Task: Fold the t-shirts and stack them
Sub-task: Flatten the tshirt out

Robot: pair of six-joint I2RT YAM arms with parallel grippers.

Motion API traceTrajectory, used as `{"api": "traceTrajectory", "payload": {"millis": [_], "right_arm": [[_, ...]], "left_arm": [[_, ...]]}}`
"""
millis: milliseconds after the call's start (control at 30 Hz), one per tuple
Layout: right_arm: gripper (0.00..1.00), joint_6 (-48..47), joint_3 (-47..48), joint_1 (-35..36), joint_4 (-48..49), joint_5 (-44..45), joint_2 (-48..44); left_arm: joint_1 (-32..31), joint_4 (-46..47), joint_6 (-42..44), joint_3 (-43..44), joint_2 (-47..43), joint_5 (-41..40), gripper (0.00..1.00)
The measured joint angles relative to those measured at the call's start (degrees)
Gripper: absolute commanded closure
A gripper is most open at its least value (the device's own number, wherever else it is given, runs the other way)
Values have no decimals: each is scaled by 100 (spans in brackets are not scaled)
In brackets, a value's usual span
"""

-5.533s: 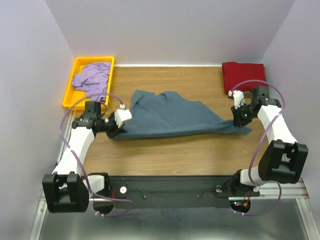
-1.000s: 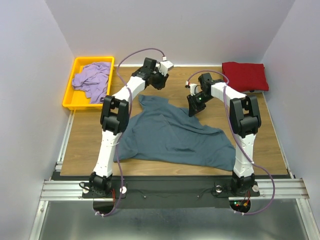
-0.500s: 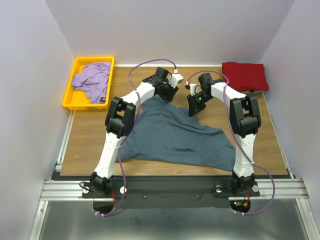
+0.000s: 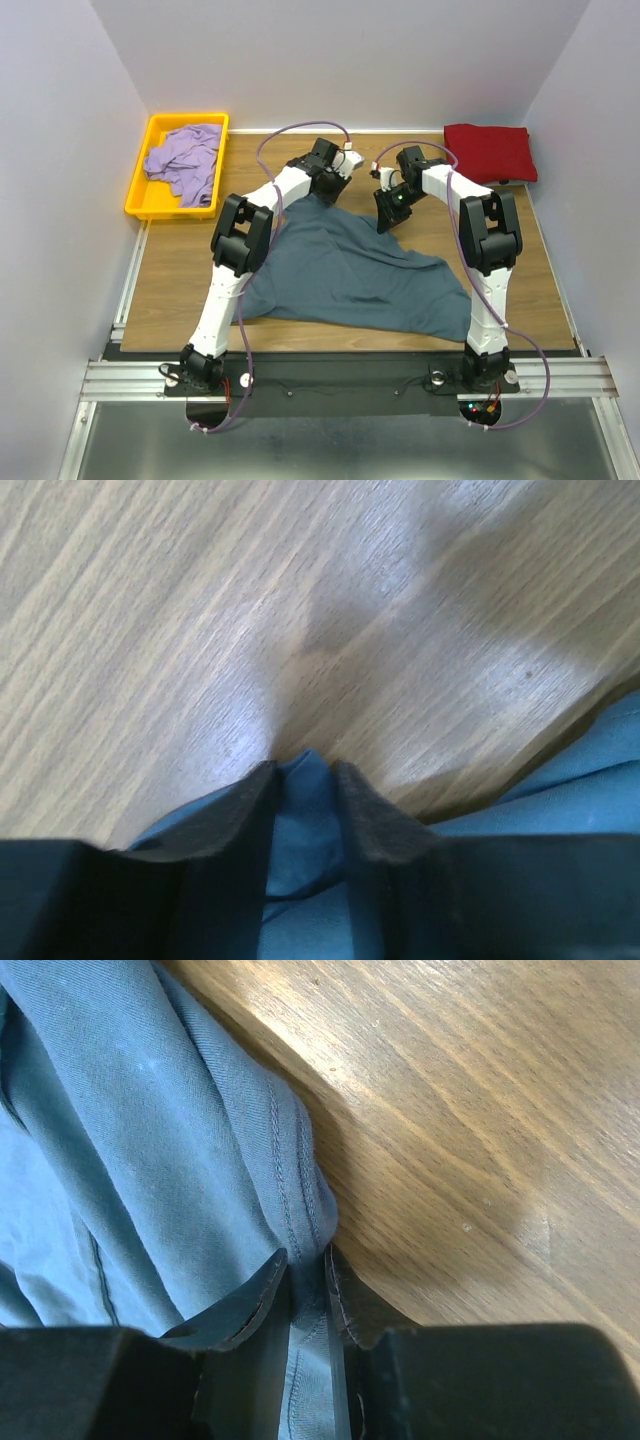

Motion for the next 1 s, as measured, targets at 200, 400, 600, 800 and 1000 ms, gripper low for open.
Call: {"api": "traceTrajectory", "payload": {"millis": [200, 400, 600, 800, 1000], "right_arm": [[70, 0, 0, 0, 0, -2, 2], [62, 0, -7, 0, -7, -2, 0], [53, 22, -7, 0, -2, 55, 0], [64, 166, 59, 11, 0, 289, 0], [99, 310, 225, -55, 96, 1054, 33]], "left_arm": [[11, -125, -63, 109, 35, 98, 100], [116, -256, -116, 389, 120, 291, 100], [229, 238, -225, 680, 120, 326, 100], [439, 1132, -514, 1023, 120, 326, 100], [758, 1974, -929, 1513, 332, 310, 100]]}}
